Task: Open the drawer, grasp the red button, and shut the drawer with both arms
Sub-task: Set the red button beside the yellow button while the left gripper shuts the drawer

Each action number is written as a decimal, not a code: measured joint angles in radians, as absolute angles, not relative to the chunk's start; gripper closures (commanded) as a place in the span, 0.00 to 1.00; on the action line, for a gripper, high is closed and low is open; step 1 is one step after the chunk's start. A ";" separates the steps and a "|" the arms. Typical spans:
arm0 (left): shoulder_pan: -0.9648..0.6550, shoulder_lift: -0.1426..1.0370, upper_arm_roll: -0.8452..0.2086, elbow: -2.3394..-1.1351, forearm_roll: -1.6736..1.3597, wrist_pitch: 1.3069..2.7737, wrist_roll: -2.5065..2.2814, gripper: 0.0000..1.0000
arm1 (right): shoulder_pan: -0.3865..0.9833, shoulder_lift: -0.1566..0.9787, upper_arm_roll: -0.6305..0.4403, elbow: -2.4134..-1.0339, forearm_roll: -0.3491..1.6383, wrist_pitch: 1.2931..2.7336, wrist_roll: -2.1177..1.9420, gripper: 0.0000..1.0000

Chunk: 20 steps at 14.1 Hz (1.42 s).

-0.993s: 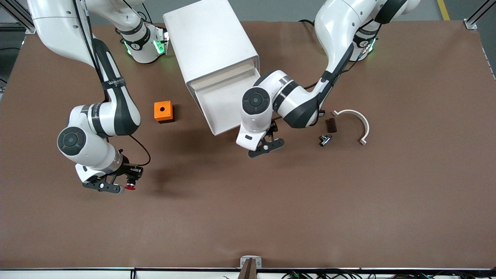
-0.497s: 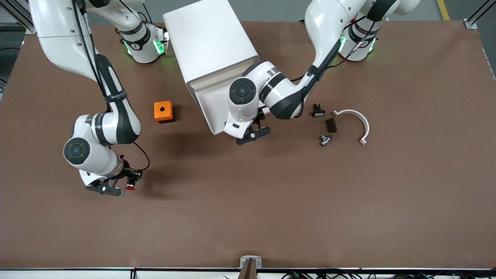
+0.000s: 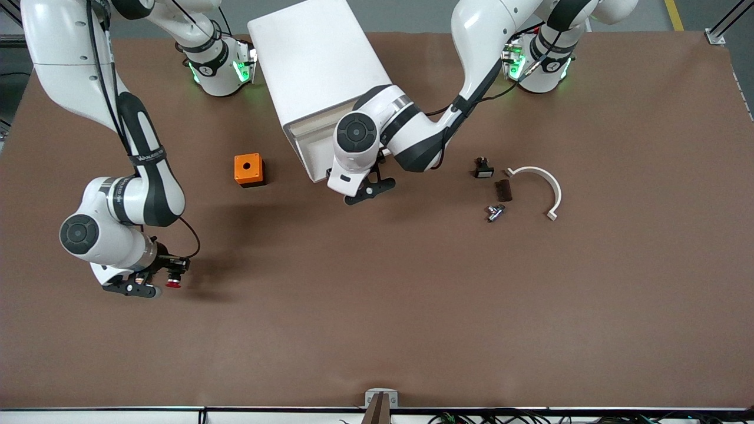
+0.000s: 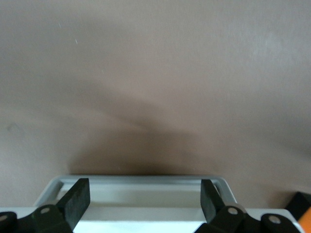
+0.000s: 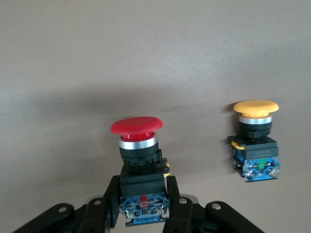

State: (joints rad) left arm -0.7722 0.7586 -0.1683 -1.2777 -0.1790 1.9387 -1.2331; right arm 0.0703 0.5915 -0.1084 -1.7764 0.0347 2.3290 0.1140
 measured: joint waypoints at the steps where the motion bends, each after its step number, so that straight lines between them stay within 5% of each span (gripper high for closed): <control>1: -0.774 0.759 -0.168 -1.278 -0.202 1.939 -1.235 0.00 | 0.064 0.593 -0.108 -1.793 0.035 2.348 0.109 1.00; 20: -0.796 0.790 -0.163 -1.290 -0.546 1.943 -1.235 0.00 | 0.044 0.638 -0.100 -1.822 0.041 2.447 0.105 0.95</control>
